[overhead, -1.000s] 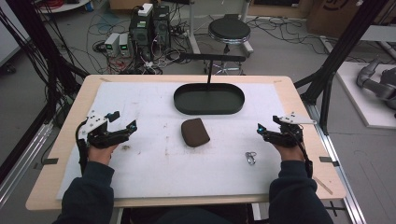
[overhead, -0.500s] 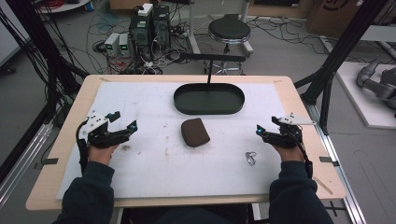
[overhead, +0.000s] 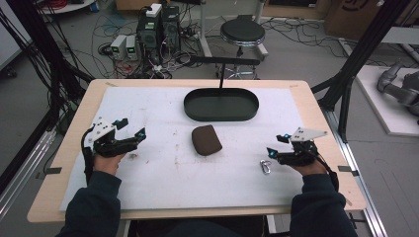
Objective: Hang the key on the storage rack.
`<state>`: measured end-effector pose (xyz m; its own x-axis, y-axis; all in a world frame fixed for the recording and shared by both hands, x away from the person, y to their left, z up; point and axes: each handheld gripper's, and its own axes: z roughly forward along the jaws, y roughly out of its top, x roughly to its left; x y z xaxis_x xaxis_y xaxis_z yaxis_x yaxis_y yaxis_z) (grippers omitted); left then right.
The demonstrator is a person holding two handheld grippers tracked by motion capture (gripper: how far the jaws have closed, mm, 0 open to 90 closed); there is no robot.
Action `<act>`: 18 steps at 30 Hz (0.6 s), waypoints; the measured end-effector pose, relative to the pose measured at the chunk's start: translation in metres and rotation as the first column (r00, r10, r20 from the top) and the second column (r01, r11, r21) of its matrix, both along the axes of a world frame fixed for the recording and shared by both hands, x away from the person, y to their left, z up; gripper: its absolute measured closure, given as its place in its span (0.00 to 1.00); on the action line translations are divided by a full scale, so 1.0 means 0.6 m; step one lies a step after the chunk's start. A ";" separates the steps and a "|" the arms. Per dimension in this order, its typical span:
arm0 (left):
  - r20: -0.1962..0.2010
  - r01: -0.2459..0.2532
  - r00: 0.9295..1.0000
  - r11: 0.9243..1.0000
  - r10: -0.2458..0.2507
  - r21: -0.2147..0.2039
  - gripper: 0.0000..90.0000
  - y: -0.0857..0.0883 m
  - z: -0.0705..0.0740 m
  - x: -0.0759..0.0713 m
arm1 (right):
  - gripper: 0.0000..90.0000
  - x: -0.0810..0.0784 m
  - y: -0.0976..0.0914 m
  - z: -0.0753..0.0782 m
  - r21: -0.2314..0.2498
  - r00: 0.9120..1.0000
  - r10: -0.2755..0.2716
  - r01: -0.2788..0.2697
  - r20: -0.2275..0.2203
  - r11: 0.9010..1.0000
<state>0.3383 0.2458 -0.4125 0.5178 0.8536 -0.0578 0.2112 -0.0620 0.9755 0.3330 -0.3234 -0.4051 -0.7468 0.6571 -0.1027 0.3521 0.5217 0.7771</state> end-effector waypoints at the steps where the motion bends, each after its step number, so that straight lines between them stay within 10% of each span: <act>1: 0.003 0.002 1.000 1.000 -0.002 -0.001 0.23 -0.001 0.001 -0.001 | 0.42 -0.002 0.003 -0.005 -0.024 0.999 0.038 -0.038 -0.013 0.999; 11: -0.009 -0.002 1.000 1.000 0.002 -0.005 0.23 0.005 -0.003 -0.001 | 0.58 0.001 0.023 -0.036 -0.108 0.970 0.181 -0.200 -0.164 0.974; 18: -0.017 -0.006 1.000 1.000 0.006 -0.003 0.23 0.006 -0.003 -0.001 | 0.78 0.009 0.011 -0.045 -0.135 0.973 0.141 -0.167 -0.182 0.977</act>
